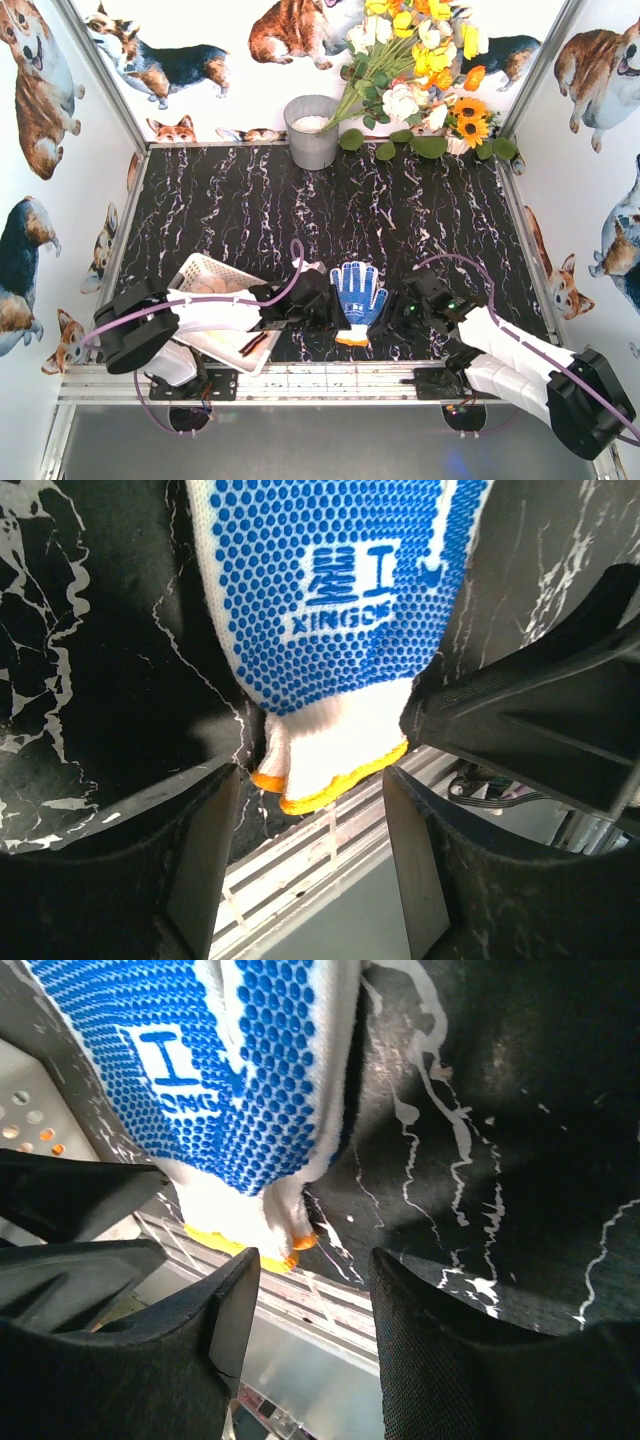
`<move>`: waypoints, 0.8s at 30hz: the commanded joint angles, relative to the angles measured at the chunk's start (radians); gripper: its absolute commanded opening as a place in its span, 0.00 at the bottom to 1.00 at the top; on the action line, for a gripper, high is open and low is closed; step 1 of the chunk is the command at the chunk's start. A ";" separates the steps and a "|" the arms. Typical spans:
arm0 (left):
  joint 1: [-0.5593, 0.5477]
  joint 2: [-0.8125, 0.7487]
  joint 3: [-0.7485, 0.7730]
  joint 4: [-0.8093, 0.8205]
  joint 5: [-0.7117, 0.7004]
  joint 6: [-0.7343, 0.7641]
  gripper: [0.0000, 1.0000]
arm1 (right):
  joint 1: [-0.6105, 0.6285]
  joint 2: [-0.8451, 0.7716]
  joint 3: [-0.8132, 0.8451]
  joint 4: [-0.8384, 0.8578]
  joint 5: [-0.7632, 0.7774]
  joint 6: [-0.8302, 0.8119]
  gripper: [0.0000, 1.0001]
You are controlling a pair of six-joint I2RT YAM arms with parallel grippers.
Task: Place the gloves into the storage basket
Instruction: Pick up the glove from the center of the board.
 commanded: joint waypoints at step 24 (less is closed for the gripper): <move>0.005 0.135 0.003 0.083 0.046 0.074 0.22 | 0.020 0.115 -0.070 0.368 -0.014 0.112 0.53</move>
